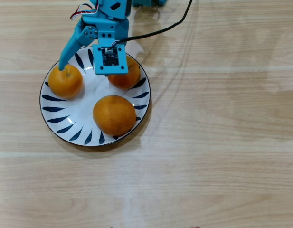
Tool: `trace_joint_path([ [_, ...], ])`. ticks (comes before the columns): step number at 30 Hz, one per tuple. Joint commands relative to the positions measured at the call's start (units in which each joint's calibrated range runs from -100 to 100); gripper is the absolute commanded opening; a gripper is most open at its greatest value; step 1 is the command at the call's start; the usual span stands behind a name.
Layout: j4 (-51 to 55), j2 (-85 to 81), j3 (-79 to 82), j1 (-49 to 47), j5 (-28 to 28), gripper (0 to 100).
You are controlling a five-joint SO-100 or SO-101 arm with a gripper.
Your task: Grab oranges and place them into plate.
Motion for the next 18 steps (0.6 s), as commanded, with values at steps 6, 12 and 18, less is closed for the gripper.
trace_joint_path([
  [6,-0.49,-18.62,13.84,-8.18,13.83,2],
  [12,-0.57,-36.71,31.13,-17.37,27.37,2],
  [18,0.20,-61.05,52.32,-19.71,28.94,2],
])
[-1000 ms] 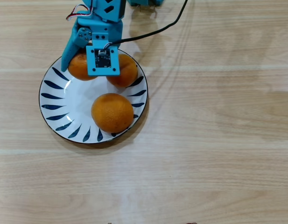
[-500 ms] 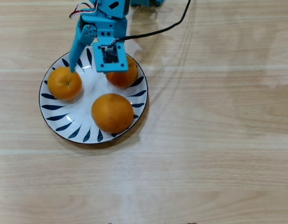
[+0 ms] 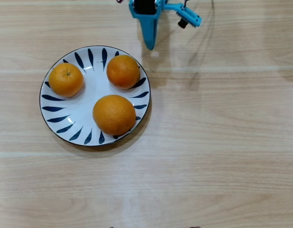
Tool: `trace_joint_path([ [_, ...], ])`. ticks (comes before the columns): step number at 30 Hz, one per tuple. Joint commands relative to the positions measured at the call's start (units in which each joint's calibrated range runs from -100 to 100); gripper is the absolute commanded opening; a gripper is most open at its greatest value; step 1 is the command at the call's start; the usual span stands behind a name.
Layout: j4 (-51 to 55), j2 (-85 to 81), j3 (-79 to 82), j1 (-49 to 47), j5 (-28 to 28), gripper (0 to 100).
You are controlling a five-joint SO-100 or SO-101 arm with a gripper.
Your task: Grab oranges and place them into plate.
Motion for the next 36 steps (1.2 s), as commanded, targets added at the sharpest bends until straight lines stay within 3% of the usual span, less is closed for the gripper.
trace_joint_path([
  [1,0.37,-18.39,13.70,-0.71,1.03,2],
  [7,8.71,-36.65,27.19,-1.36,1.24,2],
  [13,11.29,-36.23,30.72,-3.61,5.05,2],
  [36,13.78,-36.31,31.17,-4.10,4.74,2],
])
